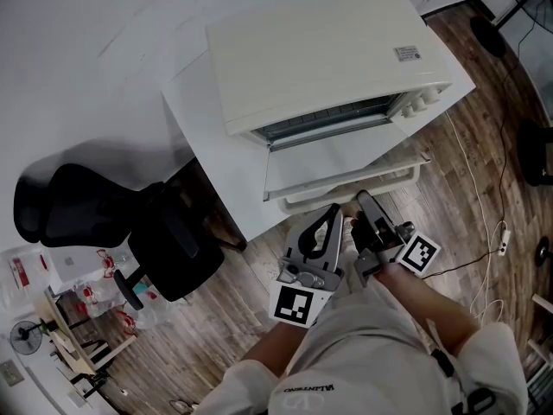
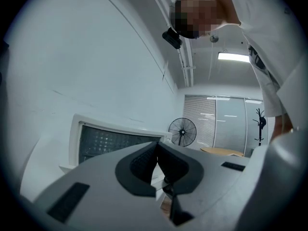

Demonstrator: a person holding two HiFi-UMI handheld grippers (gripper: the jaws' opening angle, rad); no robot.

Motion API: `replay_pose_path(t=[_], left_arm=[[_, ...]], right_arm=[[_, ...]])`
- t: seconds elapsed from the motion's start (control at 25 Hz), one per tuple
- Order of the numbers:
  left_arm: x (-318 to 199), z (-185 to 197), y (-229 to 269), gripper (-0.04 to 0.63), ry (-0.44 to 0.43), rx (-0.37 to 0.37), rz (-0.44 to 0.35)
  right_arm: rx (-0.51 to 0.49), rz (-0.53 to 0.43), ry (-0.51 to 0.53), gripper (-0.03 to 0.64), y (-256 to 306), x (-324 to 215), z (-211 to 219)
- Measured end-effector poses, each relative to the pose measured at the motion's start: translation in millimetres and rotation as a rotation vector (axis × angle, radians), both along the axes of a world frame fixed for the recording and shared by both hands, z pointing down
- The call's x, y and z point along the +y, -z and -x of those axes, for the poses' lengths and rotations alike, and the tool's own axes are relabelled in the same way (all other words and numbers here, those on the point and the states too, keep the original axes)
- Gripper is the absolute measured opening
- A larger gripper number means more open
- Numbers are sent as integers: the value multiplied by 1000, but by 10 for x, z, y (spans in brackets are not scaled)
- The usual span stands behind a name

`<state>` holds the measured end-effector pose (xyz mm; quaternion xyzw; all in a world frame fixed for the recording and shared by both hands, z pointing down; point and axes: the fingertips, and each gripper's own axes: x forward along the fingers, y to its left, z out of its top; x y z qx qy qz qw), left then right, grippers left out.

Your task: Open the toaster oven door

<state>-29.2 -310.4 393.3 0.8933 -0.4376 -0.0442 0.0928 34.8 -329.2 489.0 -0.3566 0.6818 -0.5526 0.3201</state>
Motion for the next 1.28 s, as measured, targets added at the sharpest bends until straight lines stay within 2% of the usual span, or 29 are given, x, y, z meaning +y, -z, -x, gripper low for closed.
replay_pose_path(t=[0.56, 0.84, 1.04, 1.28], left_arm=[[6, -43, -86, 9, -22, 0, 19], [-1, -23, -151, 9, -8, -16, 25], [1, -5, -171, 9, 2, -24, 27], [85, -3, -375, 9, 9, -74, 46]], right_arm=[[43, 121, 16, 101, -414, 324, -30], [62, 124, 26, 100, -483, 361, -26], [82, 161, 36, 96, -616, 420, -38], [91, 191, 45, 93, -799, 458, -44]])
